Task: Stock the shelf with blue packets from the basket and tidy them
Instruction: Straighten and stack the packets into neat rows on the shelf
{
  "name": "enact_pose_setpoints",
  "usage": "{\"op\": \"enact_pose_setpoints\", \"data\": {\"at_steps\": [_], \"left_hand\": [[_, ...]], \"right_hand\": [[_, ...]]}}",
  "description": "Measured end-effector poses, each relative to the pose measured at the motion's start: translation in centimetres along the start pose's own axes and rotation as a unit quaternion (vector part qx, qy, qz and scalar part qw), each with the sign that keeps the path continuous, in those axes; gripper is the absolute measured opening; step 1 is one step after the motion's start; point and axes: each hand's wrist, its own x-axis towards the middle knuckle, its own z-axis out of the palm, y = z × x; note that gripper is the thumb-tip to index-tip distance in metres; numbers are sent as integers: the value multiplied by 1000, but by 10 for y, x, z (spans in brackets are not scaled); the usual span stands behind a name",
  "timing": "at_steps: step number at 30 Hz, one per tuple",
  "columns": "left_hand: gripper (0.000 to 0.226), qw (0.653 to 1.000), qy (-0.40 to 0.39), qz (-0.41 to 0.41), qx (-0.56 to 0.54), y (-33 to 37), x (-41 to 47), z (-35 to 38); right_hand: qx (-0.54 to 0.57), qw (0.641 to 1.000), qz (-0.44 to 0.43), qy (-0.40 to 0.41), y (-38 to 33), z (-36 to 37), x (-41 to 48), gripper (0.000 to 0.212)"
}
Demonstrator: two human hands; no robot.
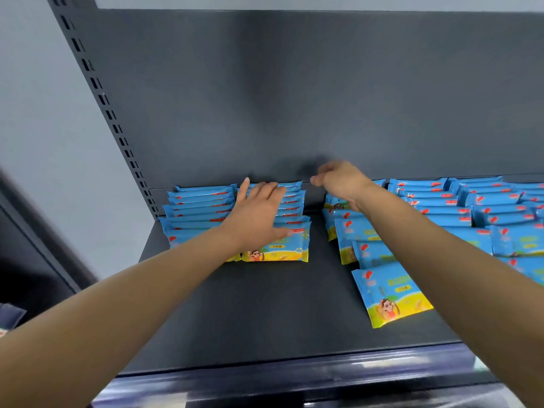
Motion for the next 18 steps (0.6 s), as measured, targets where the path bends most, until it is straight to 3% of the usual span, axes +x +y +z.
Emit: {"op": "enact_pose_setpoints", "data": {"at_steps": [3, 6, 9, 12, 15, 18], "left_hand": [[61, 995, 70, 46, -50, 33, 10, -2], [53, 990, 60, 81, -101, 67, 18, 5], [63, 982, -26, 75, -173, 97, 25, 17], [79, 974, -123, 67, -176, 121, 29, 36], [95, 974, -177, 74, -122, 138, 31, 55], [101, 978, -182, 76, -61, 146, 34, 66]], "right_hand": [[-107, 993, -42, 1, 10, -32, -1, 44], [-246, 967, -45, -56, 28, -61, -2, 50], [-330, 932, -18, -147, 51, -79, -6, 59], [-378, 908, 2, -181, 75, -85, -5, 69], [-360, 914, 2, -189, 88, -86, 2, 75], [-347, 914, -2, -211, 92, -82, 13, 82]]}}
